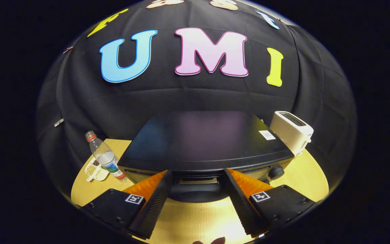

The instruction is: Open the toaster oven, put the food inside, and close the toaster oven door.

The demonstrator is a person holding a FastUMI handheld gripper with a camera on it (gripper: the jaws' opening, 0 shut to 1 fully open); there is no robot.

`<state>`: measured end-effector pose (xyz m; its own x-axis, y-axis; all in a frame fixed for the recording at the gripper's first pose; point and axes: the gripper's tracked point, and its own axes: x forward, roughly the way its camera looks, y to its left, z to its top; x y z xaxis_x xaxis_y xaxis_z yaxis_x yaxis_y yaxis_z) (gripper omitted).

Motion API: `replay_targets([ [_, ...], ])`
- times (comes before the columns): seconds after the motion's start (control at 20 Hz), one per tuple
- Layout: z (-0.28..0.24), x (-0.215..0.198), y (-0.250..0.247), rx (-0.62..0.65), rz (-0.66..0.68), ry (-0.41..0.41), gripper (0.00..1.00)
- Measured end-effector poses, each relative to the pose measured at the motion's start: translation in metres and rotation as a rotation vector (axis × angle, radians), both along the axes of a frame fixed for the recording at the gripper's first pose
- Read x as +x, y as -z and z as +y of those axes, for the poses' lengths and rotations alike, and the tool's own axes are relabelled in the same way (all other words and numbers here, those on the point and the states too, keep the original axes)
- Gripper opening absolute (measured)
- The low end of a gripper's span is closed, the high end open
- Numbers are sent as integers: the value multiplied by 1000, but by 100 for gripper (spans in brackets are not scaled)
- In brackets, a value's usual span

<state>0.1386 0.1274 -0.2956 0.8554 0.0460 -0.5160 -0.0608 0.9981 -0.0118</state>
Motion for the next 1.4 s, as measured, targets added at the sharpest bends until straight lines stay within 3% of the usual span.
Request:
replay_targets([
  [0.4, -8, -75, 28, 16, 21, 18, 100],
  [0.9, -7, -159, 119, 59, 307, 13, 100],
  [1.15, -21, -173, 82, 118, 302, -22, 100],
  [1.4, -82, -182, 20, 234, 387, -30, 99],
])
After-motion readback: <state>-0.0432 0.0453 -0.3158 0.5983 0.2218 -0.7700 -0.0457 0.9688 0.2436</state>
